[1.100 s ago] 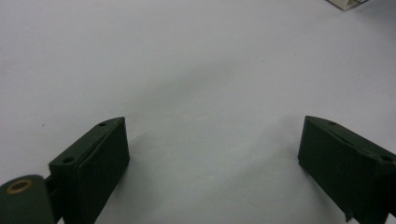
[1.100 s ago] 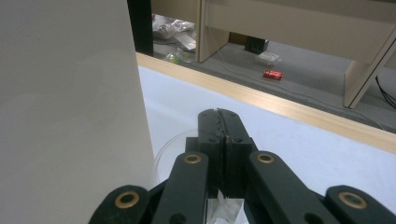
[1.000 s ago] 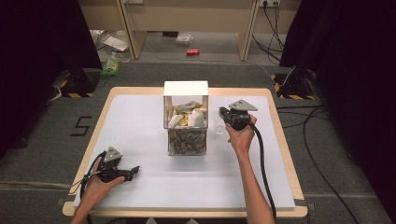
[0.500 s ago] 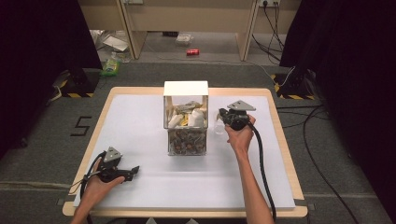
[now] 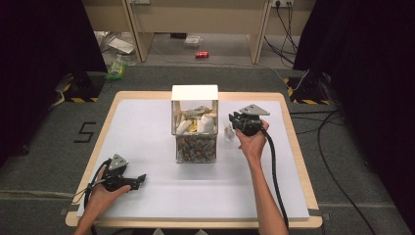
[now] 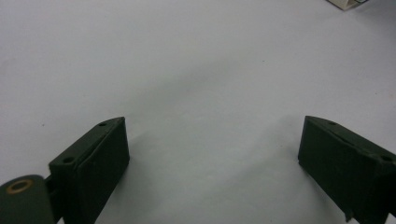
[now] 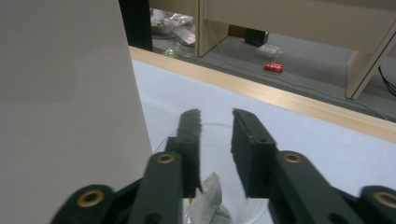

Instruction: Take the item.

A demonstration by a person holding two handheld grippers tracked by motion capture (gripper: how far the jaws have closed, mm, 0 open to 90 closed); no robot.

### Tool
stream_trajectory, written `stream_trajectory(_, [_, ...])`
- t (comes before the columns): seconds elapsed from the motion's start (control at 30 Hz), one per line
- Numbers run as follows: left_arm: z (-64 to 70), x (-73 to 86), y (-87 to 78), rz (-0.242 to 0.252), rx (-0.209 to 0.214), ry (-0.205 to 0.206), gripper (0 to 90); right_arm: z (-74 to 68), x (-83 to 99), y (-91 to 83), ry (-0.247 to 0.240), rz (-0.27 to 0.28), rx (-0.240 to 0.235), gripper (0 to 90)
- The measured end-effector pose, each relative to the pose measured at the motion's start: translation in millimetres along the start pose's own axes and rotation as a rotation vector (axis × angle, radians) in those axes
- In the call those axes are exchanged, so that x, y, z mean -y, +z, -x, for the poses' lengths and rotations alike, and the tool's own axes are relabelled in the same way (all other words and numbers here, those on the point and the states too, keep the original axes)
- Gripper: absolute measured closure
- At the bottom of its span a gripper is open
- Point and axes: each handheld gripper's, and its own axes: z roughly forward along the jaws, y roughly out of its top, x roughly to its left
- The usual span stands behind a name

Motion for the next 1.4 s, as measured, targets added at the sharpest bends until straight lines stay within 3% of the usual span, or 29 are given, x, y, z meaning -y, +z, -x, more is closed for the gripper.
stream_trajectory(0.37, [0.0, 0.0, 0.0, 0.000, 0.000, 0.000, 7.8, -0.5, -3.4, -10.9, 0.028, -0.007, 0.005, 38.0])
stream_trajectory(0.53, [0.1, 0.0, 0.0, 0.000, 0.000, 0.000, 7.8, -1.1, -1.1, -20.8, 0.008, -0.007, 0.020, 32.1])
stream_trajectory(0.8, [0.1, 0.0, 0.0, 0.000, 0.000, 0.000, 7.8, -1.5, 8.0, -38.1, 0.014, 0.011, 0.008, 30.9])
stream_trajectory(1.4, [0.0, 0.0, 0.0, 0.000, 0.000, 0.000, 7.8, -0.9, 20.3, -50.4, 0.021, -0.006, -0.001, 29.6])
